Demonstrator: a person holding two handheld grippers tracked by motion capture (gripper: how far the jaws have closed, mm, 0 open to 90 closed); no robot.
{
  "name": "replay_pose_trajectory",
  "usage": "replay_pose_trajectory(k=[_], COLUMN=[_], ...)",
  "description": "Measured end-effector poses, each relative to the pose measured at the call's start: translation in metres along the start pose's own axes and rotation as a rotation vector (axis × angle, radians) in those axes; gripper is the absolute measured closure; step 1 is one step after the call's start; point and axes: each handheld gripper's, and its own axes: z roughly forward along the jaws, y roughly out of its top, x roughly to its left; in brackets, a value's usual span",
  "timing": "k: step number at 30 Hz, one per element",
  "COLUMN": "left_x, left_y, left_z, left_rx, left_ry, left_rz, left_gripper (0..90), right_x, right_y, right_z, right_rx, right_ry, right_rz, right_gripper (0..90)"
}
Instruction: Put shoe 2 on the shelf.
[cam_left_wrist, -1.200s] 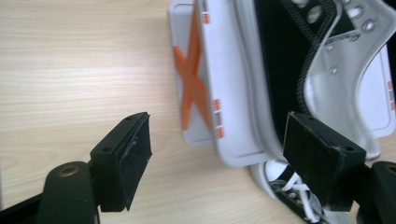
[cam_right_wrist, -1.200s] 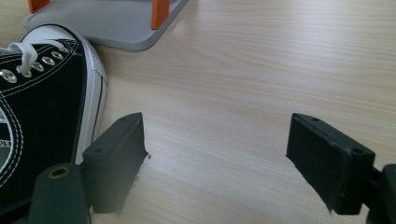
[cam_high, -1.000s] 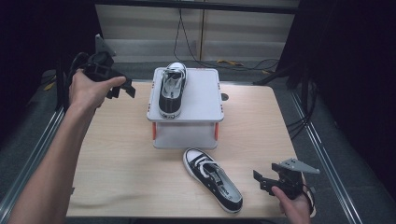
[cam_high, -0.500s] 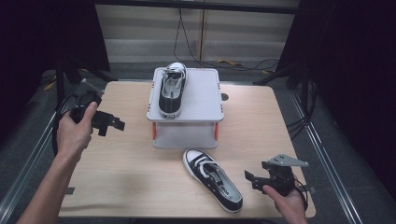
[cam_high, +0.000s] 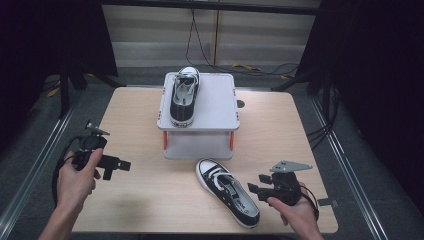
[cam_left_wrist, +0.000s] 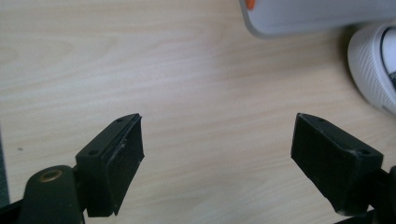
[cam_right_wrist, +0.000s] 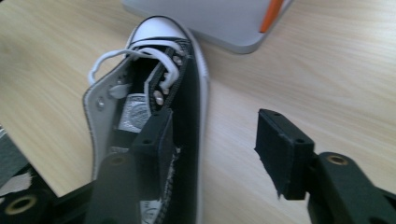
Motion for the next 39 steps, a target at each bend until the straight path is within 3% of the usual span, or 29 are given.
replay_pose_trajectory(k=[3,5,10,14,17,20,24,29,32,35,39], left_x=[-0.006,-0.017,-0.033,-0.041,-0.041,-0.041,-0.038,-0.034,-0.031,-0.028,-0.026], left_y=[-0.013,-0.026,-0.047,-0.059,-0.060,-0.063,-0.064,-0.065,-0.065,-0.066,-0.066], left_z=[0.008,0.010,0.021,0.031,0.035,0.037,0.035,0.035,0.037,0.038,0.038], left_rx=[0.008,-0.020,0.002,0.038,0.031,0.040,0.036,0.033,0.043,0.045,0.045], left_ry=[0.018,0.062,0.036,0.034,0.040,0.014,0.008,0.009,0.005,0.003,0.002], left_rz=[-0.016,-0.010,0.020,0.041,0.021,0.025,0.017,0.007,0.005,-0.002,-0.006], left_gripper=[16.9,17.7,16.6,16.8,16.8,16.9,16.9,16.9,16.9,16.9,17.0], right_x=[0.003,0.005,0.011,0.016,0.019,0.023,0.023,0.024,0.020,0.018,0.022], right_y=[0.002,0.002,0.007,0.019,0.026,0.026,0.030,0.037,0.039,0.039,0.042], right_z=[0.005,0.008,0.014,0.006,0.012,0.026,0.046,0.062,0.072,0.082,0.088], right_rx=[0.020,0.024,0.054,0.041,0.146,0.245,0.331,0.401,0.437,0.480,0.513], right_ry=[0.006,0.019,0.057,0.079,0.095,0.081,0.082,0.072,0.026,0.025,-0.016], right_rz=[-0.019,-0.029,-0.060,-0.064,-0.075,-0.083,-0.069,-0.086,-0.097,-0.099,-0.137], right_gripper=[52.9,54.7,54.5,54.5,54.3,54.5,54.4,58.5,62.6,66.6,67.8])
